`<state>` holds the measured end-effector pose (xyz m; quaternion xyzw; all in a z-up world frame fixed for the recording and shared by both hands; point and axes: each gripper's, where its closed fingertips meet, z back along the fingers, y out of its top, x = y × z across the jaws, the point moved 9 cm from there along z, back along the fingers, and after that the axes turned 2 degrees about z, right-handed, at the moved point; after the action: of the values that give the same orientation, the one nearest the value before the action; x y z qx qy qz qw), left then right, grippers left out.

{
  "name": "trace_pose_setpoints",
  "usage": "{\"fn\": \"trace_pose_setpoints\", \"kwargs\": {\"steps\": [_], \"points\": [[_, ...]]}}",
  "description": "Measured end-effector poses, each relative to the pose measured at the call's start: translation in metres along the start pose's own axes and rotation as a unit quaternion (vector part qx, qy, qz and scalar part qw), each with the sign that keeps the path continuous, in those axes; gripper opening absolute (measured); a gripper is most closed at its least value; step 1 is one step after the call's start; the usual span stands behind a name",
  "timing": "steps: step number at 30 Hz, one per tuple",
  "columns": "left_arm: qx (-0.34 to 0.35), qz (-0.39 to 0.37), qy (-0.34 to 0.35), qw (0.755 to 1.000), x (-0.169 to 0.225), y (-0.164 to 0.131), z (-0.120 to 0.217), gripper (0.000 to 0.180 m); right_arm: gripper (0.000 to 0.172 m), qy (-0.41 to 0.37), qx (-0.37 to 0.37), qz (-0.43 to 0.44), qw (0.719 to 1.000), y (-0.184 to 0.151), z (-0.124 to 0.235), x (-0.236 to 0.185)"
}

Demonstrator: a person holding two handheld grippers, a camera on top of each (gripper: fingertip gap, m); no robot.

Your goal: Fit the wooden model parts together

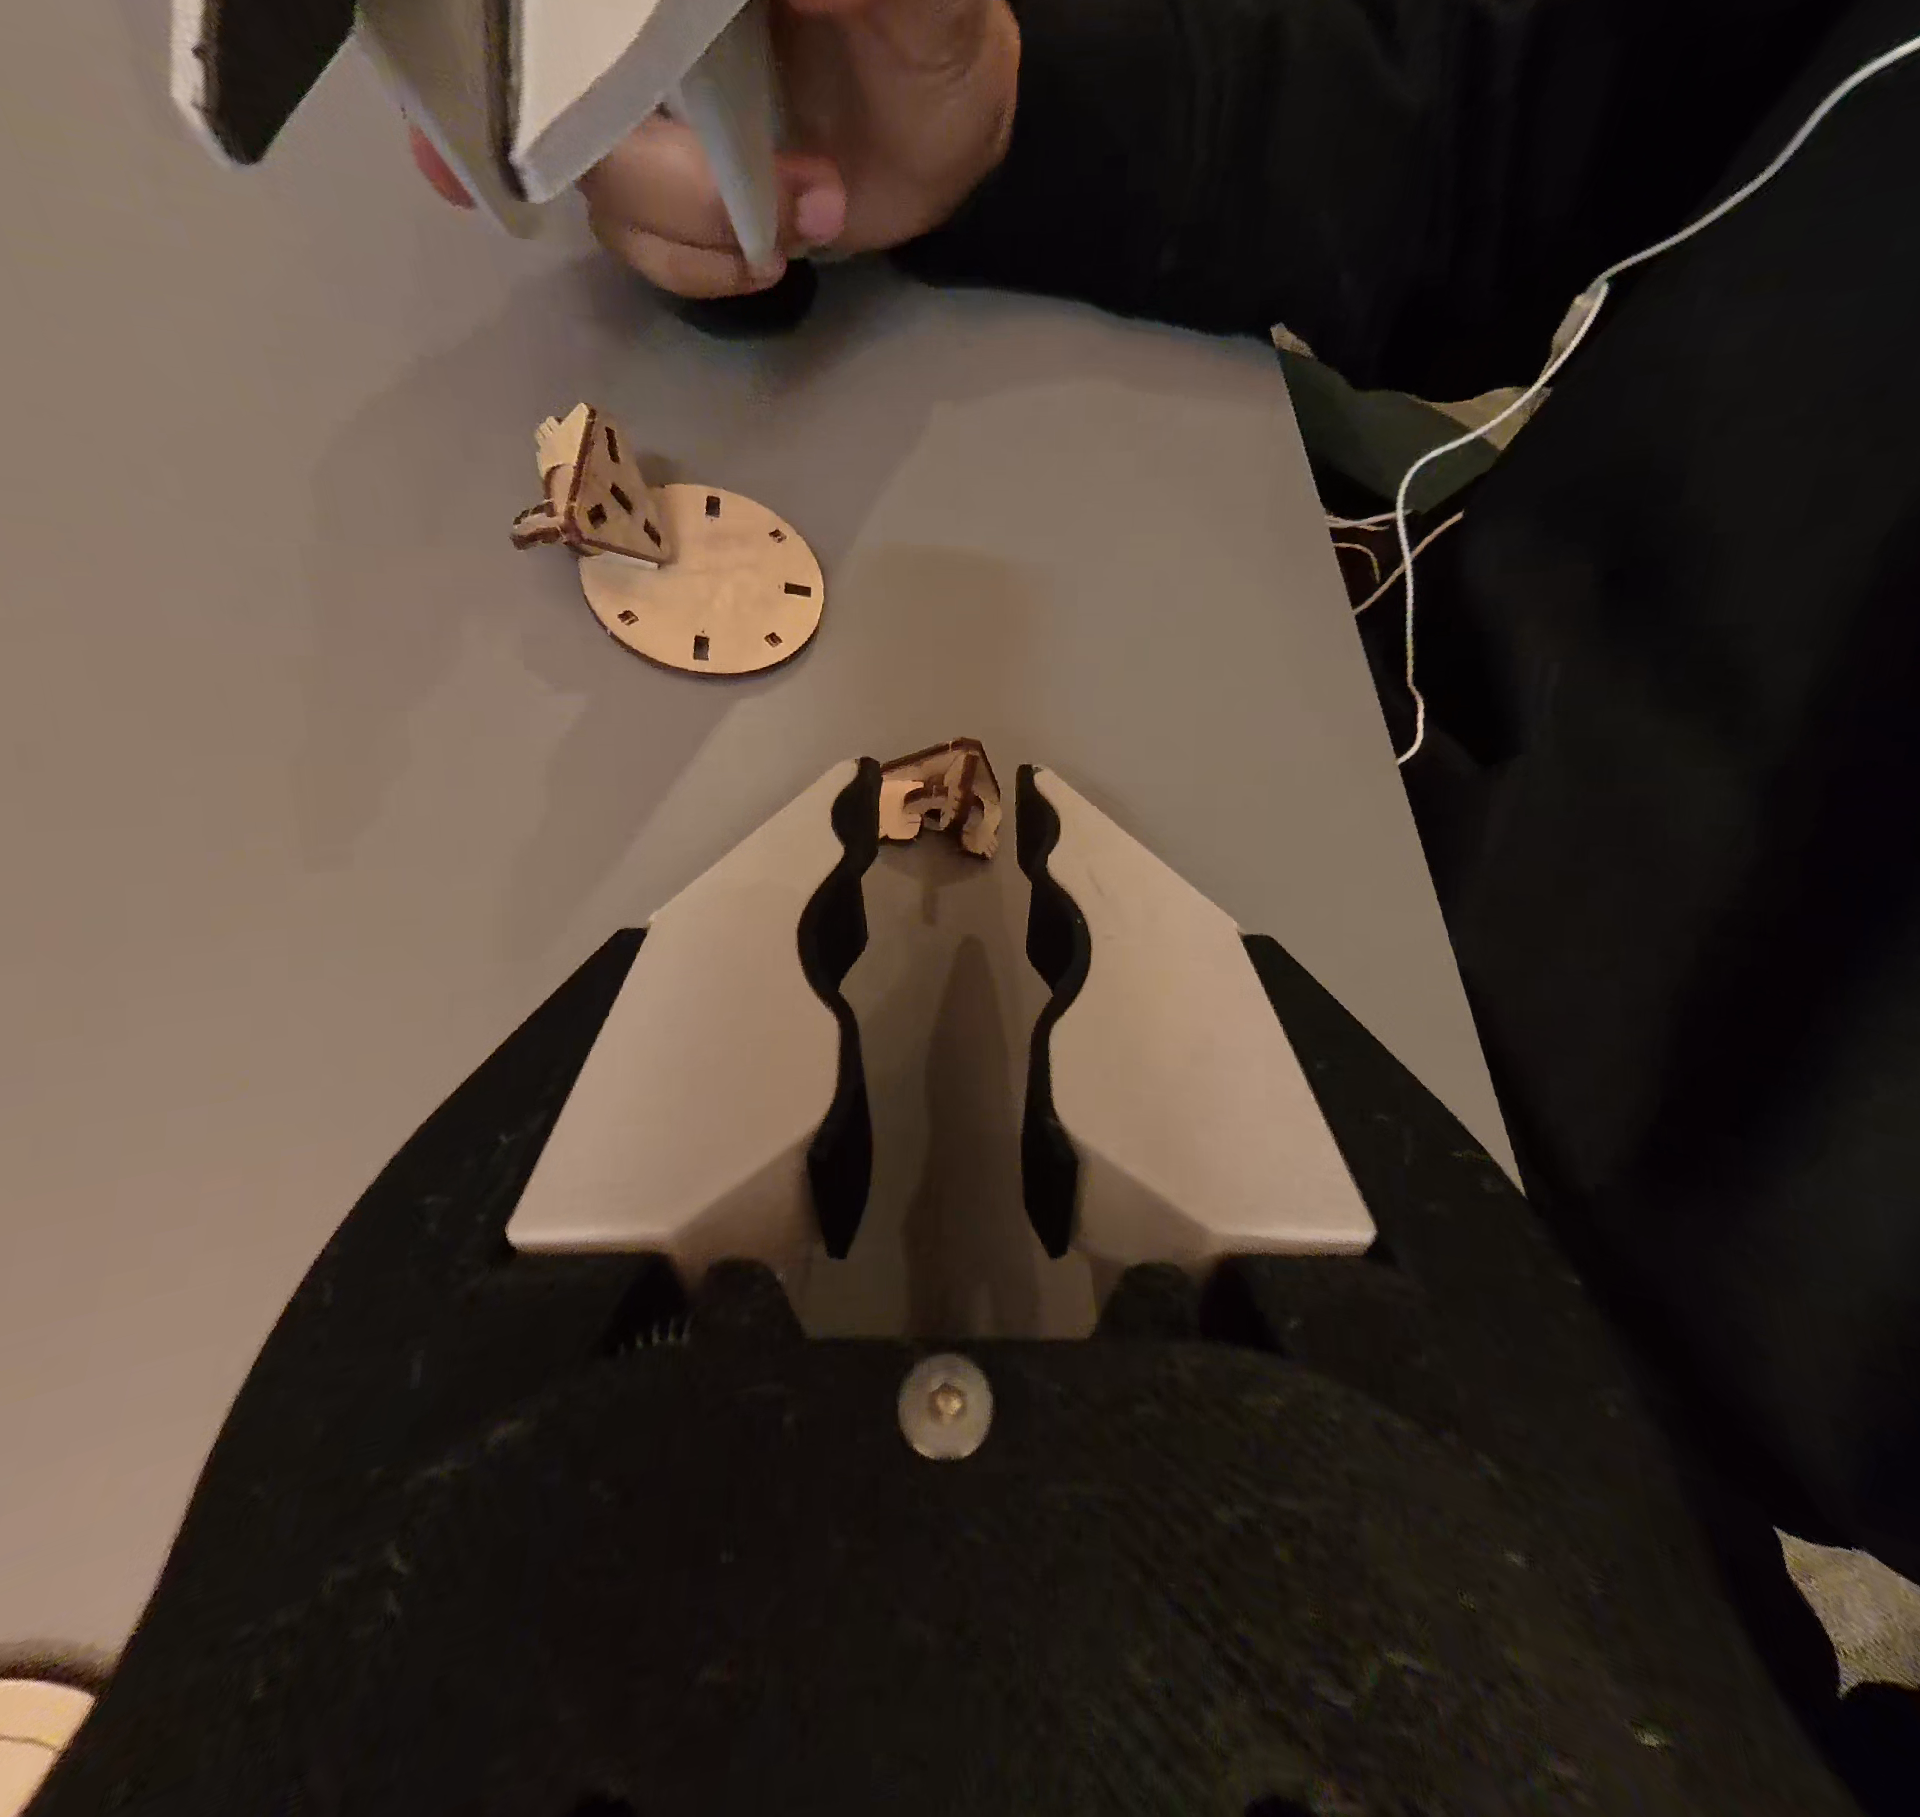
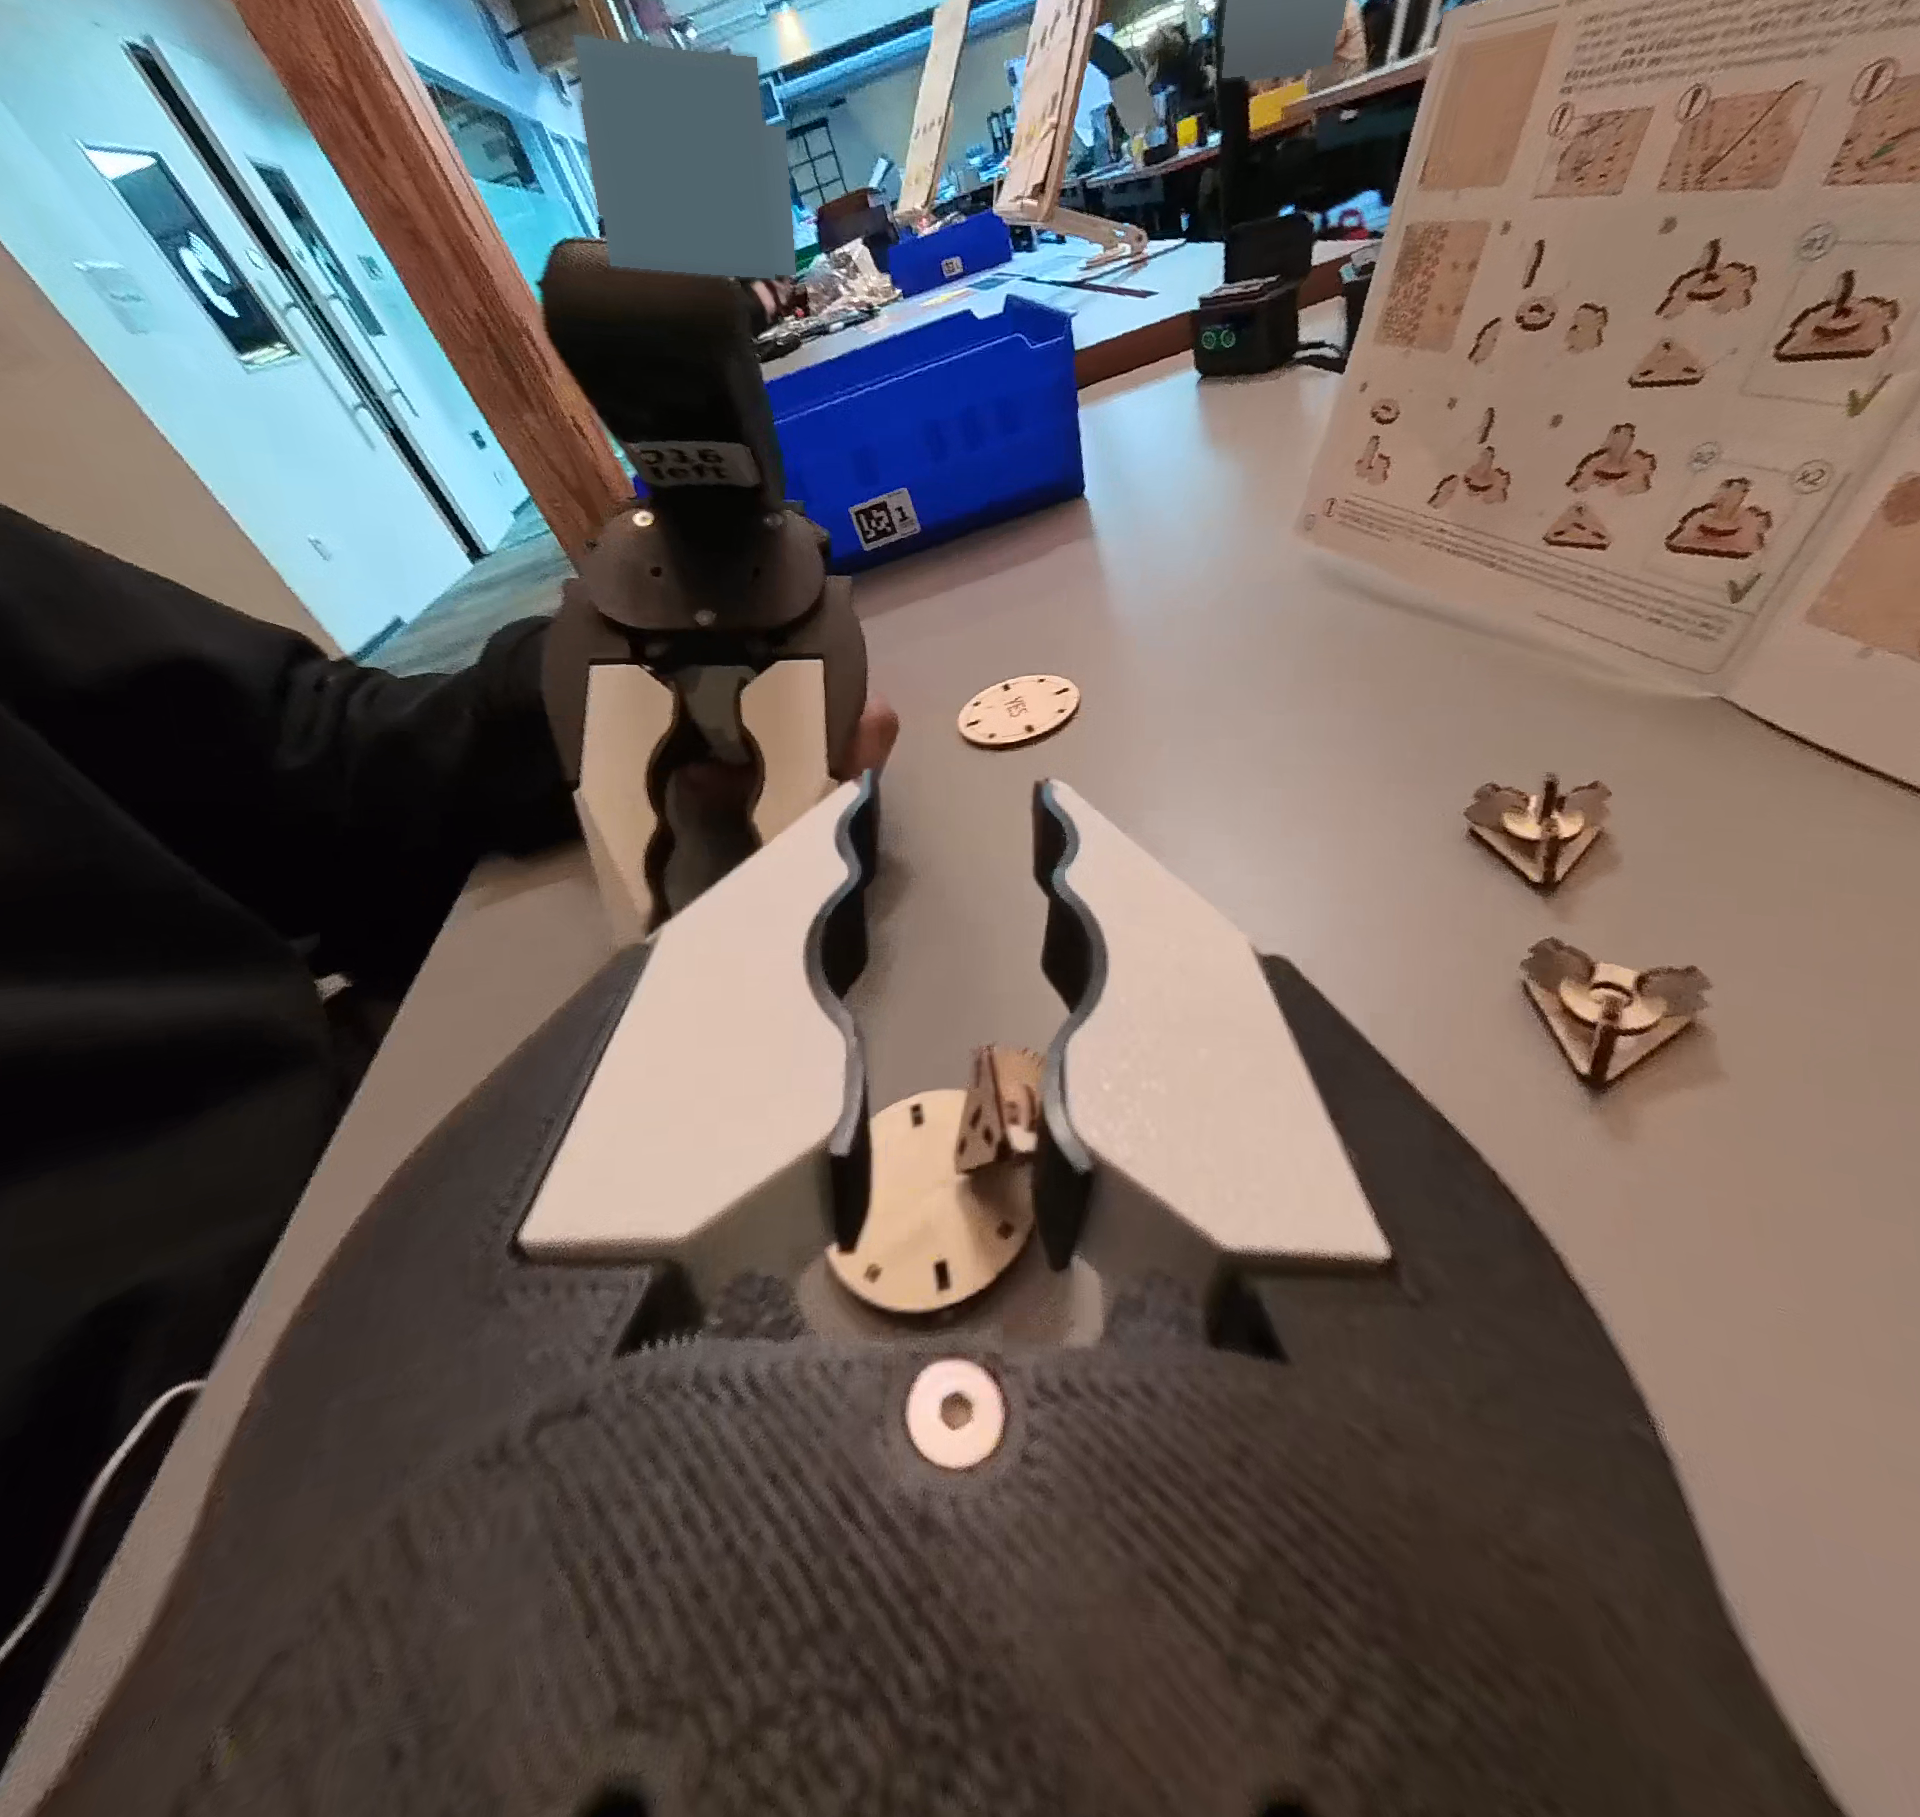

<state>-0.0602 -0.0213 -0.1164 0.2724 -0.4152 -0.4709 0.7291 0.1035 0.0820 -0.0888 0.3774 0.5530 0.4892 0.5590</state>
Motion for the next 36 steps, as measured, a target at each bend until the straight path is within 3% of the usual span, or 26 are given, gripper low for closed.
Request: {"fn": "trace_pose_setpoints", "kwargs": {"steps": [5,12,19,22,24,28,31,36], "points": [[-0.015,0.000,0.007,1.000,0.000,-0.001,-0.003,0.022,0.032,0.027,-0.020,-0.013,0.999,-0.002,-0.003,-0.001],[-0.042,-0.005,0.020,0.999,0.000,-0.002,-0.010,0.014,0.035,0.004,-0.032,0.005,0.999,-0.004,-0.005,-0.004],[-0.043,-0.067,0.041,0.996,0.008,0.000,-0.013,0.003,0.040,-0.016,-0.016,0.005,1.000,-0.002,-0.001,-0.002],[-0.018,-0.095,0.070,0.993,0.008,0.004,-0.011,0.002,0.046,-0.020,-0.018,0.016,1.000,-0.003,-0.002,-0.004],[0.004,-0.121,0.109,0.987,0.007,0.007,-0.005,0.002,0.061,-0.019,-0.035,0.028,0.999,-0.004,-0.003,-0.008],[0.079,-0.178,0.193,0.962,0.012,0.020,0.009,0.002,0.065,-0.025,-0.053,0.037,0.998,-0.006,-0.008,-0.015],[0.133,-0.212,0.255,0.934,0.016,0.026,0.020,0.001,0.067,-0.014,-0.044,0.008,0.999,-0.005,-0.011,-0.018],[0.145,-0.216,0.266,0.928,0.017,0.028,0.021,0.001,0.061,0.059,0.004,-0.105,0.993,-0.001,-0.009,-0.016]]}}
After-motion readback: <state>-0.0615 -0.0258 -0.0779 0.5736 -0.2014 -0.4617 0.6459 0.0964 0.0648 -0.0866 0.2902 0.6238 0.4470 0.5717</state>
